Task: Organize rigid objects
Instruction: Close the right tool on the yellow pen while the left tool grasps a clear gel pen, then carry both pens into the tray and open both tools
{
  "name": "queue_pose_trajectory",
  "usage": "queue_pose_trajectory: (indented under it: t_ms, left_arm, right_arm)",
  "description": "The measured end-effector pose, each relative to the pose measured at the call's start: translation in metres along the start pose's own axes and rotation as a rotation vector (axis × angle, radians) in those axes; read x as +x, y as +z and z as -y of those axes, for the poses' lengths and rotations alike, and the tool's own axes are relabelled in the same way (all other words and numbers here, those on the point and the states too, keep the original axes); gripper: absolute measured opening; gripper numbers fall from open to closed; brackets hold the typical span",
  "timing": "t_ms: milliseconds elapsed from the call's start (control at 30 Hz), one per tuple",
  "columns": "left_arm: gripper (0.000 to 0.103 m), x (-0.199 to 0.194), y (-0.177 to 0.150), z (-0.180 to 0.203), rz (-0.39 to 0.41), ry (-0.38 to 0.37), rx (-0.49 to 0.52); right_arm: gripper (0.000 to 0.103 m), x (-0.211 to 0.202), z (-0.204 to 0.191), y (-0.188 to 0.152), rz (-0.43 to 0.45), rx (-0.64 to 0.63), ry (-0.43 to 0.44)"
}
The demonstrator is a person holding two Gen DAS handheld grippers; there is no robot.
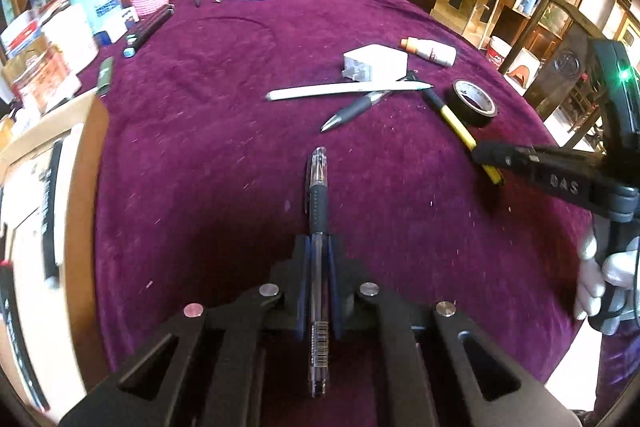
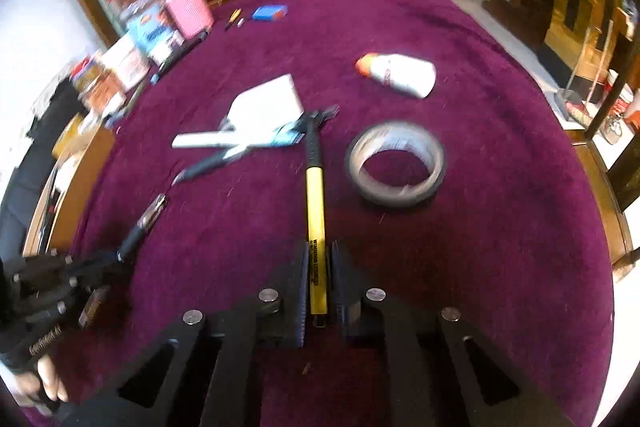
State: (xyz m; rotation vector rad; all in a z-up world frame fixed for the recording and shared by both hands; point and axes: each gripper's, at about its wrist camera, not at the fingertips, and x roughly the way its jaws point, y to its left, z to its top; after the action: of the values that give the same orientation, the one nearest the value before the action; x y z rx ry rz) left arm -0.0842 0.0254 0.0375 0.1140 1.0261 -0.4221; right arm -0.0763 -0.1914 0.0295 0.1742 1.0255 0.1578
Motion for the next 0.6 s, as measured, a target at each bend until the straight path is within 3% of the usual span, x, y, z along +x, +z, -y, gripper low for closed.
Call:
queue_pose_trajectory:
  t_ms: [100,167,200,267,333,367,400,433,467,500,533,600]
  left_arm:
    - [0.009,0.003,0.0,-0.002,-0.009,0.004,-0.001]
    - [0.014,0.013,0.002,-0.003,-0.016,0.01,-0.007]
    - [0.019,0.014,0.003,-0.001,-0.003,0.009,-0.004]
    - [0.052,0.016,0.003,0.006,0.003,-0.023,0.028]
    - [0.069,0.019,0.0,0.02,0.009,-0.029,0.091]
    - [0.07,0.022,-0.003,0.03,0.019,0.012,0.134]
    - [0.067,0.021,-0.004,0.035,0.033,0.037,0.161]
    - [0.058,0.02,-0.004,0.036,0.033,0.022,0.165]
    - [0.04,0.018,-0.005,0.033,0.045,0.034,0.152]
    - [0.031,0.017,-0.005,0.029,0.051,0.043,0.143]
    - [0.015,0.015,-0.005,0.022,0.056,0.041,0.126]
    - [0.01,0.009,-0.003,0.0,0.048,-0.05,0.032]
  right_arm:
    - [0.013,-0.004,-0.008,-0.006,-0.069,0.004,0.064]
    - [0.017,-0.002,-0.011,-0.003,-0.064,0.002,0.041]
    - [0.025,0.0,-0.013,0.0,-0.054,-0.008,0.004]
    - [0.036,0.005,-0.02,0.007,-0.036,-0.02,-0.049]
    - [0.038,0.014,-0.031,0.012,-0.027,-0.056,-0.086]
    - [0.038,0.017,-0.037,0.014,-0.026,-0.082,-0.114]
    - [0.035,0.02,-0.044,0.012,-0.023,-0.118,-0.159]
    - [0.033,0.02,-0.046,0.012,-0.02,-0.128,-0.177]
    - [0.023,0.02,-0.048,0.011,-0.014,-0.133,-0.183]
    - [0.01,0.017,-0.047,0.009,-0.012,-0.127,-0.175]
    - [0.009,0.015,-0.044,0.008,-0.013,-0.113,-0.167]
    - [0.009,0.011,-0.037,0.007,-0.015,-0.07,-0.118]
